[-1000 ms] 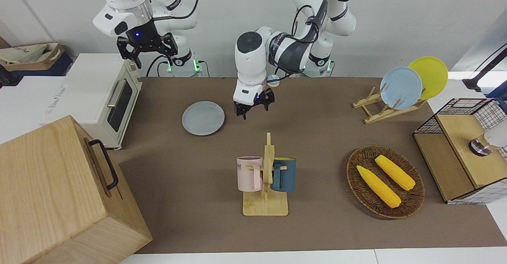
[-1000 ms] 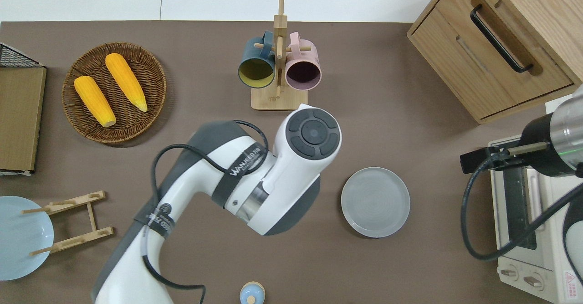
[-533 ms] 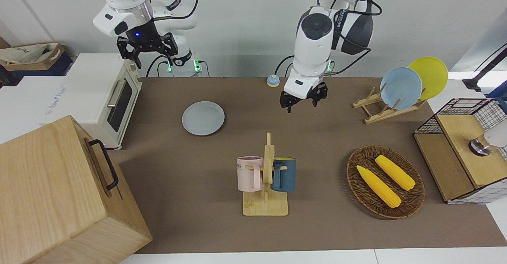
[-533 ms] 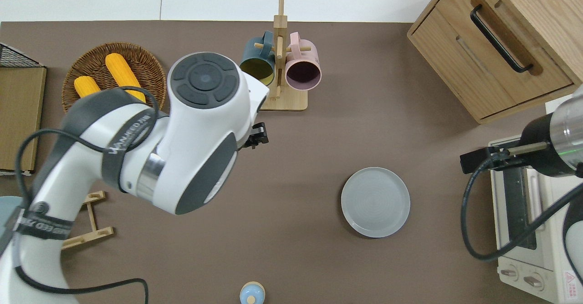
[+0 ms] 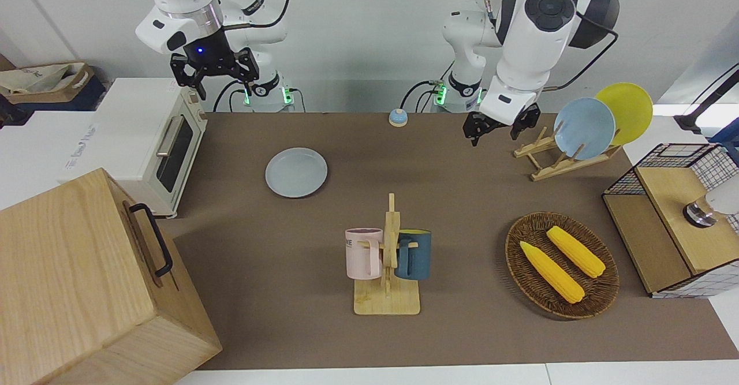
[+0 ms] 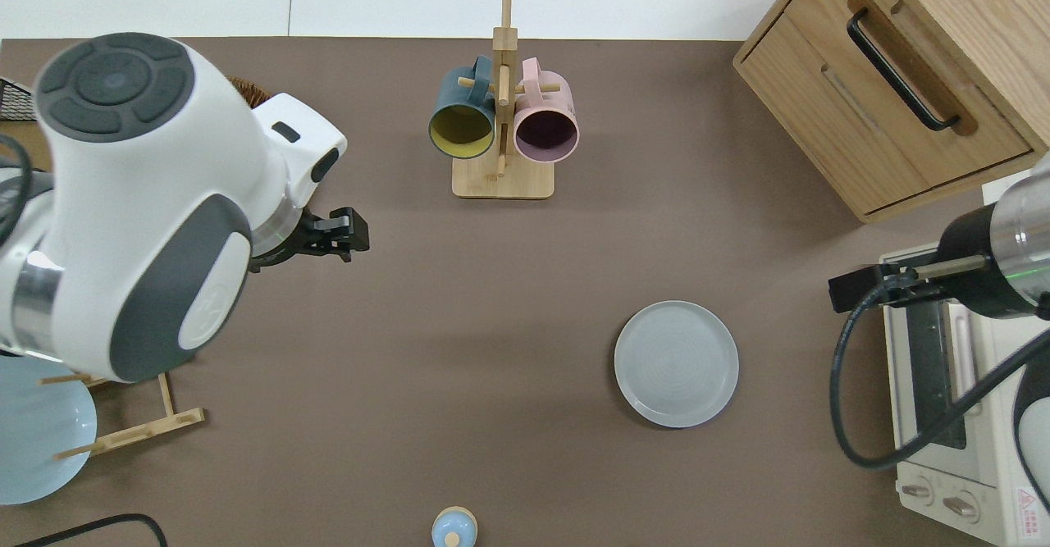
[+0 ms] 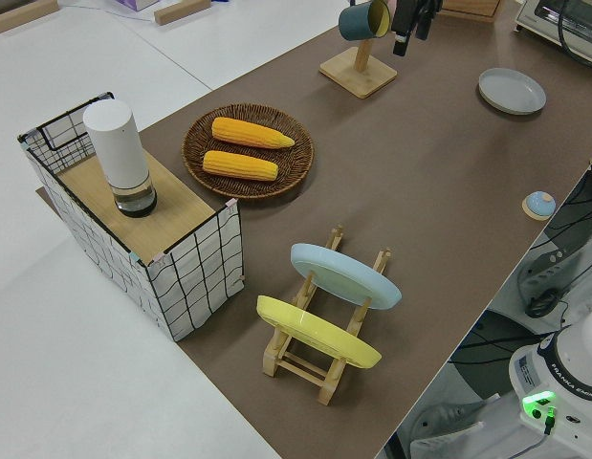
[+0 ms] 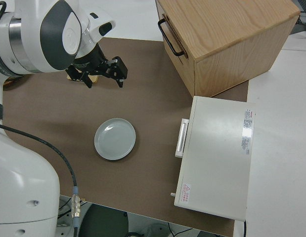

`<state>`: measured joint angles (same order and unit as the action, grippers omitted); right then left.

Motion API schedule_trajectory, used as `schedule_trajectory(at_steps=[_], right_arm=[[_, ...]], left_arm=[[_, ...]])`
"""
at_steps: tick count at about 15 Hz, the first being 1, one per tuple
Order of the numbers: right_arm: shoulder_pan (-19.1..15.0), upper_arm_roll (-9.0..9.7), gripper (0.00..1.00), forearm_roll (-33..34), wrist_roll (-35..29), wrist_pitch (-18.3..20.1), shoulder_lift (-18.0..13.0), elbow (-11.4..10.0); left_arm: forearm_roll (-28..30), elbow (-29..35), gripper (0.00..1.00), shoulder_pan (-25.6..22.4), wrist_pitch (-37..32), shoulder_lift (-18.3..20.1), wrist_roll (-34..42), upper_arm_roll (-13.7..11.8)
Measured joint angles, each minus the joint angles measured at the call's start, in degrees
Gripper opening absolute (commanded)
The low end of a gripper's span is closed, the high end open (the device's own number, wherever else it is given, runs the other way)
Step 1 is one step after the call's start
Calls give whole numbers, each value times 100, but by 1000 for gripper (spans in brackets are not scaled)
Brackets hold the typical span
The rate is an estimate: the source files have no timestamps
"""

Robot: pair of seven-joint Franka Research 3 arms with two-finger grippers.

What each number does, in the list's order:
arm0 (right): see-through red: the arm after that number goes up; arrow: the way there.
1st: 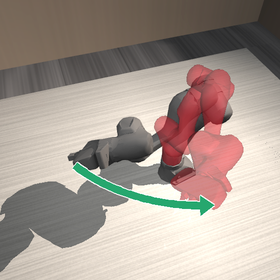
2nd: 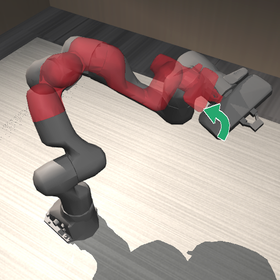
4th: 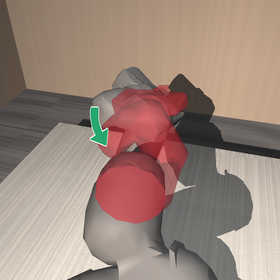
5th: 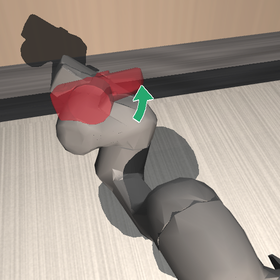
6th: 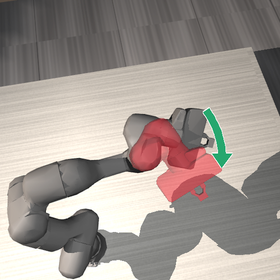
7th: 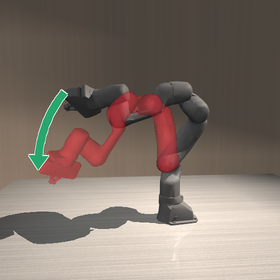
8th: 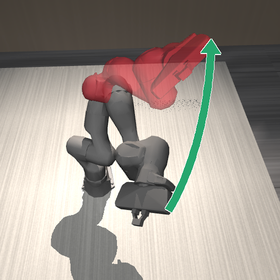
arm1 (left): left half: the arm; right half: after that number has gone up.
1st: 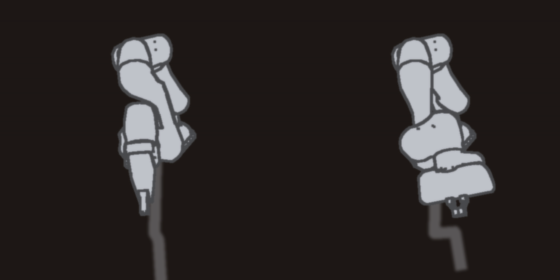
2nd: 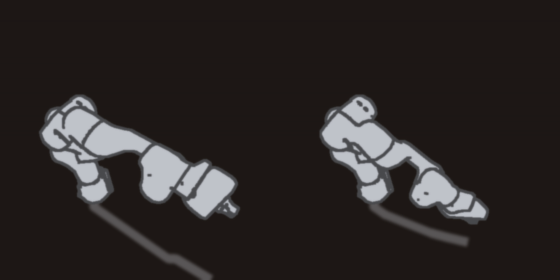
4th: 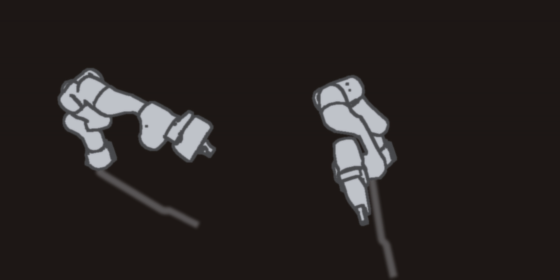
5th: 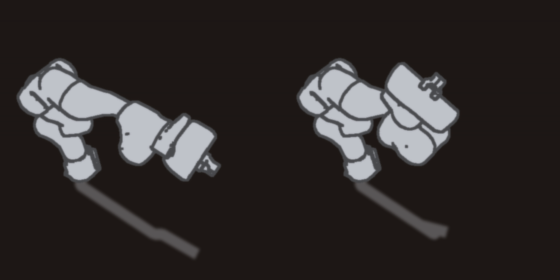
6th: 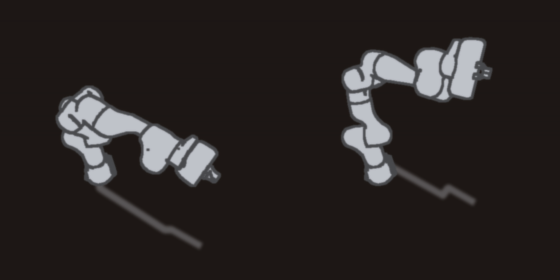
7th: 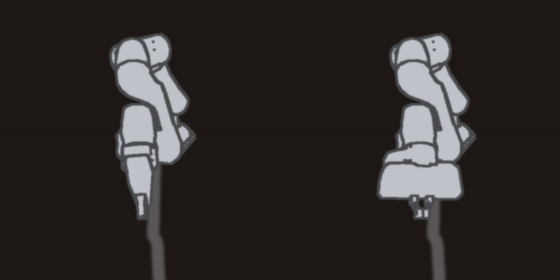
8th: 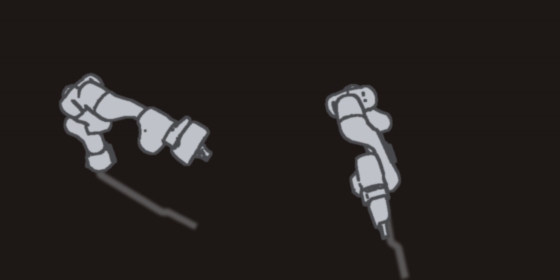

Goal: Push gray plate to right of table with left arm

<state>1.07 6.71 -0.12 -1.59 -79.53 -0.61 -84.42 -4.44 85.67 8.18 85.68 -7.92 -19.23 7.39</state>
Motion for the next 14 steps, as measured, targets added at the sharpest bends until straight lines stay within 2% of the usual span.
schedule_trajectory(at_steps=[5,9,11,14], right_arm=[[0,0,983,0,0,0,0,0],[0,0,983,0,0,0,0,0],[0,0,983,0,0,0,0,0],[0,0,983,0,0,0,0,0]], left_arm=[[6,31,993,-695,-146,319,911,-2],[6,169,995,-1258,-155,392,1752,-13],[55,588,995,-1483,110,623,1980,-15],[199,1452,1000,-1542,599,1144,2038,-86]])
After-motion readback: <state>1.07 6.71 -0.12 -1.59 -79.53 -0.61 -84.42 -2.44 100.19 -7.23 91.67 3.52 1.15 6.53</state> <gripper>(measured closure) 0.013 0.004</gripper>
